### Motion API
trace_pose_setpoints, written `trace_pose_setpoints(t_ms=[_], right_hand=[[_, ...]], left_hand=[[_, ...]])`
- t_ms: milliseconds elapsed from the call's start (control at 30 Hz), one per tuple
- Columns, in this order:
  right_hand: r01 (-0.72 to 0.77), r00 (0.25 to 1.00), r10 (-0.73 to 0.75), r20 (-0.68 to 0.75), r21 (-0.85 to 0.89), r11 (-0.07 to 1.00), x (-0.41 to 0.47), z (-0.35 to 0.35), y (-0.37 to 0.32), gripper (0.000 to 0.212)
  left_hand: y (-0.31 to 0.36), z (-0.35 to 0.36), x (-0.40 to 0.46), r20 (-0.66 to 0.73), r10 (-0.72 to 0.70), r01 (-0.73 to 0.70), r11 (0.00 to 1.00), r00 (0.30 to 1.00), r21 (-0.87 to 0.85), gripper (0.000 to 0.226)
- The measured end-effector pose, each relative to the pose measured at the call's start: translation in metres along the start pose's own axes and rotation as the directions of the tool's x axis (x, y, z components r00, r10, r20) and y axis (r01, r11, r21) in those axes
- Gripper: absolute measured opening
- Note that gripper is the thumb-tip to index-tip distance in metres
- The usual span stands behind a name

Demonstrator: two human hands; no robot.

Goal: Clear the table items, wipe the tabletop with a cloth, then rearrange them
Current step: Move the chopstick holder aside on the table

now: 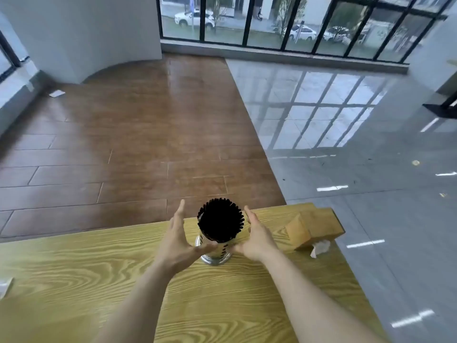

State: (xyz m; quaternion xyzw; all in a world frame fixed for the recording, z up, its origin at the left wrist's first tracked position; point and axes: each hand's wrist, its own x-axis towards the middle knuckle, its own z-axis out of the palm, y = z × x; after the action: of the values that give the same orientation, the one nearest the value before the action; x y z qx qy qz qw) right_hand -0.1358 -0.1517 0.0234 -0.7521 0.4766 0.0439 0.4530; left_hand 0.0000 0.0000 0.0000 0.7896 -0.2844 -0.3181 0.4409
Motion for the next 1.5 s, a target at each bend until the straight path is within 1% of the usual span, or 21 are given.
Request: trace_pose_setpoints(t_ms=[67, 133, 167, 200, 233, 267, 367, 567, 633, 767, 933, 1067, 1133, 1300, 1433, 1467, 1500], right_hand=[[0.001, 1.0, 0.0, -0.019, 0.06, 0.998, 0.007, 0.007, -0.002, 0.121], [-0.012, 1.0, 0.015, -0.027, 0.079, 0.997, 0.012, 0.013, 0.003, 0.101], [-0.005, 0.999, 0.008, -0.034, 0.092, 0.996, 0.013, 0.014, 0.004, 0.093], [0.004, 0.999, 0.0, -0.036, 0.105, 0.994, 0.012, 0.015, 0.005, 0.087], [0.015, 0.999, -0.011, -0.032, 0.127, 0.992, 0.013, 0.014, 0.006, 0.084], [0.015, 1.0, -0.012, -0.022, 0.142, 0.99, 0.011, 0.012, 0.007, 0.084], [0.028, 1.0, -0.027, -0.012, 0.152, 0.988, 0.007, 0.003, 0.014, 0.086], [0.028, 0.999, -0.023, -0.029, 0.199, 0.98, -0.019, -0.043, 0.064, 0.088], [0.026, 0.999, -0.017, -0.042, 0.221, 0.975, -0.032, -0.067, 0.09, 0.088], [0.006, 0.997, 0.013, -0.079, 0.241, 0.97, -0.054, -0.11, 0.148, 0.087], [-0.035, 0.987, 0.074, -0.14, 0.261, 0.965, -0.073, -0.156, 0.207, 0.094], [-0.029, 0.982, 0.077, -0.173, 0.266, 0.964, -0.074, -0.179, 0.237, 0.092], [-0.031, 0.983, 0.078, -0.166, 0.271, 0.962, -0.072, -0.182, 0.243, 0.09], [-0.054, 0.977, 0.116, -0.178, 0.318, 0.947, -0.065, -0.178, 0.254, 0.085], [-0.137, 0.96, 0.216, -0.179, 0.373, 0.918, -0.064, -0.163, 0.26, 0.088], [-0.178, 0.948, 0.26, -0.181, 0.373, 0.911, -0.066, -0.158, 0.261, 0.086], [-0.226, 0.936, 0.304, -0.176, 0.36, 0.905, -0.069, -0.153, 0.262, 0.079]], left_hand=[[-0.007, 0.007, 0.01, 0.053, -0.014, 0.017, 0.997, 0.999, -0.069, 0.148], [-0.014, 0.015, 0.015, 0.118, -0.057, 0.069, 0.992, 0.991, -0.107, 0.147], [-0.018, 0.02, 0.018, 0.105, -0.062, 0.074, 0.991, 0.993, -0.112, 0.136], [-0.018, 0.024, 0.018, 0.079, -0.06, 0.068, 0.993, 0.995, -0.1, 0.117], [-0.019, 0.028, 0.019, 0.052, -0.058, 0.063, 0.993, 0.997, -0.101, 0.1], [-0.018, 0.031, 0.018, 0.033, -0.052, 0.055, 0.994, 0.998, -0.097, 0.089], [-0.012, 0.04, 0.014, 0.004, -0.049, 0.049, 0.997, 0.999, -0.056, 0.081], [0.024, 0.091, -0.014, 0.01, -0.016, 0.016, 1.0, 1.0, 0.021, 0.077], [0.043, 0.118, -0.026, 0.037, 0.002, -0.004, 0.998, 0.999, 0.062, 0.078], [0.072, 0.179, -0.046, 0.114, 0.019, -0.029, 0.996, 0.993, 0.084, 0.077], [0.097, 0.252, -0.064, 0.165, 0.008, -0.018, 0.998, 0.986, 0.056, 0.067], [0.106, 0.292, -0.07, 0.186, -0.001, 0.007, 0.999, 0.982, -0.034, 0.064], [0.105, 0.302, -0.072, 0.199, -0.016, 0.027, 0.998, 0.98, -0.054, 0.066], [0.102, 0.308, -0.074, 0.268, -0.024, 0.044, 0.997, 0.963, -0.068, 0.083], [0.095, 0.299, -0.078, 0.287, -0.067, 0.065, 0.998, 0.956, 0.014, 0.103], [0.093, 0.293, -0.079, 0.273, -0.088, 0.081, 0.996, 0.958, 0.038, 0.104], [0.09, 0.286, -0.081, 0.255, -0.103, 0.09, 0.994, 0.961, 0.064, 0.102]])
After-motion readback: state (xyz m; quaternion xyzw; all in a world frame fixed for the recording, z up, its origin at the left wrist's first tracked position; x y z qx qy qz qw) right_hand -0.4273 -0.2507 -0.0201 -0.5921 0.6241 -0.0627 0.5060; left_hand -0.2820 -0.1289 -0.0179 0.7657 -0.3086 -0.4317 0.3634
